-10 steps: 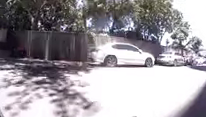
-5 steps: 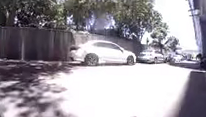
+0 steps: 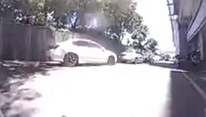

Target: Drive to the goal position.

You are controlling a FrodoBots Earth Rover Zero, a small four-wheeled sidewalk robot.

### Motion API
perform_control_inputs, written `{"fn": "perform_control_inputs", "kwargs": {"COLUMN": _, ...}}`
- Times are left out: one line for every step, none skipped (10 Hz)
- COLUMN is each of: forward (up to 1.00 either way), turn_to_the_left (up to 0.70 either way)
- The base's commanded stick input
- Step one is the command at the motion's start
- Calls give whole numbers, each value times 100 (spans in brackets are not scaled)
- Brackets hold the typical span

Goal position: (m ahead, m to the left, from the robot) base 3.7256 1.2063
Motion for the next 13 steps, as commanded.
{"fn": "perform_control_inputs", "kwargs": {"forward": 45, "turn_to_the_left": -27}}
{"fn": "perform_control_inputs", "kwargs": {"forward": 45, "turn_to_the_left": -16}}
{"fn": "perform_control_inputs", "kwargs": {"forward": 45, "turn_to_the_left": -2}}
{"fn": "perform_control_inputs", "kwargs": {"forward": 45, "turn_to_the_left": 0}}
{"fn": "perform_control_inputs", "kwargs": {"forward": 45, "turn_to_the_left": 0}}
{"fn": "perform_control_inputs", "kwargs": {"forward": 45, "turn_to_the_left": 0}}
{"fn": "perform_control_inputs", "kwargs": {"forward": 45, "turn_to_the_left": 0}}
{"fn": "perform_control_inputs", "kwargs": {"forward": 45, "turn_to_the_left": 0}}
{"fn": "perform_control_inputs", "kwargs": {"forward": 45, "turn_to_the_left": 0}}
{"fn": "perform_control_inputs", "kwargs": {"forward": 45, "turn_to_the_left": 0}}
{"fn": "perform_control_inputs", "kwargs": {"forward": 45, "turn_to_the_left": 0}}
{"fn": "perform_control_inputs", "kwargs": {"forward": 45, "turn_to_the_left": 0}}
{"fn": "perform_control_inputs", "kwargs": {"forward": 45, "turn_to_the_left": 0}}
